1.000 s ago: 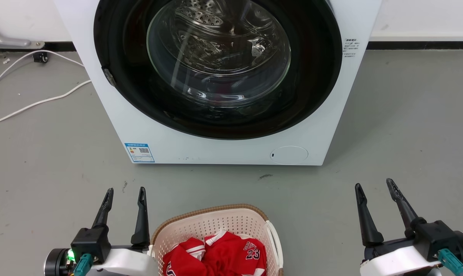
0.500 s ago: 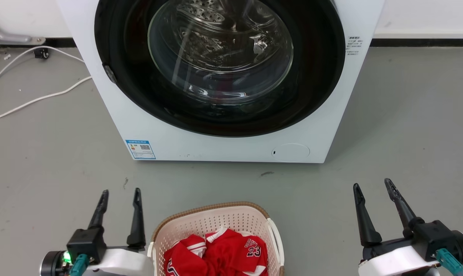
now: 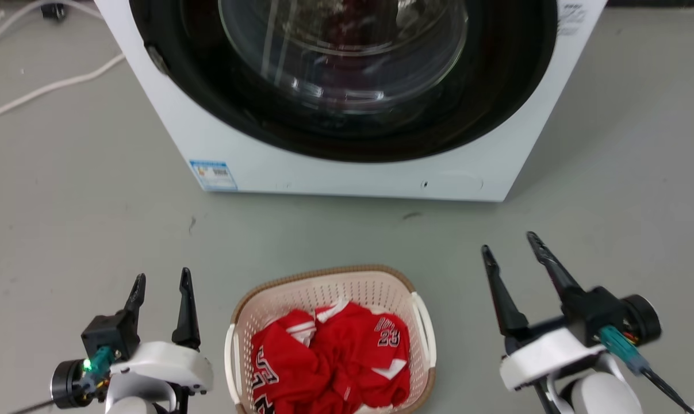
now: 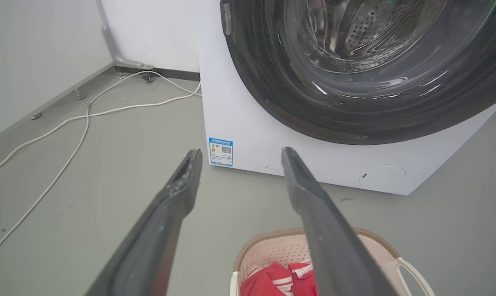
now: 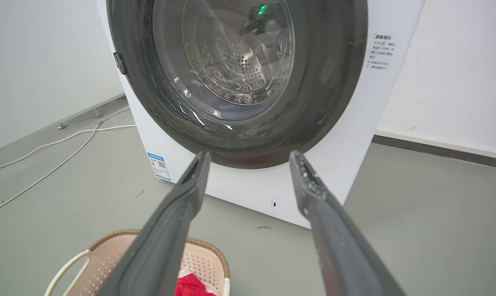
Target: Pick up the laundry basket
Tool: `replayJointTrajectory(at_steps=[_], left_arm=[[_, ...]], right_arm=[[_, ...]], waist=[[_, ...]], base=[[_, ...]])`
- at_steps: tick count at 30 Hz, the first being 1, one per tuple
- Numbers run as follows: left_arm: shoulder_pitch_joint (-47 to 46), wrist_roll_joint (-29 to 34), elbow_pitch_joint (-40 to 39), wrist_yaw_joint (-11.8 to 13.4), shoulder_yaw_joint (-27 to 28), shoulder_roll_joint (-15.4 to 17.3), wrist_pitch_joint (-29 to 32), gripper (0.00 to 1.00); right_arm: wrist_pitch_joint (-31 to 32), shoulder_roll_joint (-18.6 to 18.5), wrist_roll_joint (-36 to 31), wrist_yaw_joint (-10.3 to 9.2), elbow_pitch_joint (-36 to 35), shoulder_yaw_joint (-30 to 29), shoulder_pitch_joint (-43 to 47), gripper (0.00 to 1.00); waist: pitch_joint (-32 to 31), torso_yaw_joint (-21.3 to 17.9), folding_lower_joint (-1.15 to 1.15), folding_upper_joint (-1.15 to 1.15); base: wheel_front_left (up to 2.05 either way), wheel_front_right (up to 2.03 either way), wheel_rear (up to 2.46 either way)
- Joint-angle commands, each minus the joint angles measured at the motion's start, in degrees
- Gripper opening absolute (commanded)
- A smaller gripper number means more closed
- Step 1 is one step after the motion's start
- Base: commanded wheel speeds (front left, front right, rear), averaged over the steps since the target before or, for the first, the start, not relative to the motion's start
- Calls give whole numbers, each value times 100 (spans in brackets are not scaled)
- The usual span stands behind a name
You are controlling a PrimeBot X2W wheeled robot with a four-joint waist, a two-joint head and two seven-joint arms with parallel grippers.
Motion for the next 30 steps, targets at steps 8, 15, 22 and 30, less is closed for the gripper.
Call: replayJointTrajectory(at_steps=[8,15,22,30], left_arm=[[-734,-39,1124,-180,224,114,-14,100],[-1257,-72,2094,-218,128,198,-14,100],[-1862,-151,3036,-231,-62,250,-14,100],[-2477,-281,3955,-235,-344,312,-14,100]], right_arm=[[-15,-12,-39,-2,1014,274,-823,100],[-15,-169,-2,-3,2084,575,-1513,100],[-15,-358,228,-3,3090,856,-2204,100],[-15,-519,624,-3,4111,1519,-2871,100]], waist=[[857,87,0,0],[1393,70,0,0],[2013,113,0,0],[2657,157,0,0]], base=[[0,0,0],[0,0,0],[0,0,0],[0,0,0]])
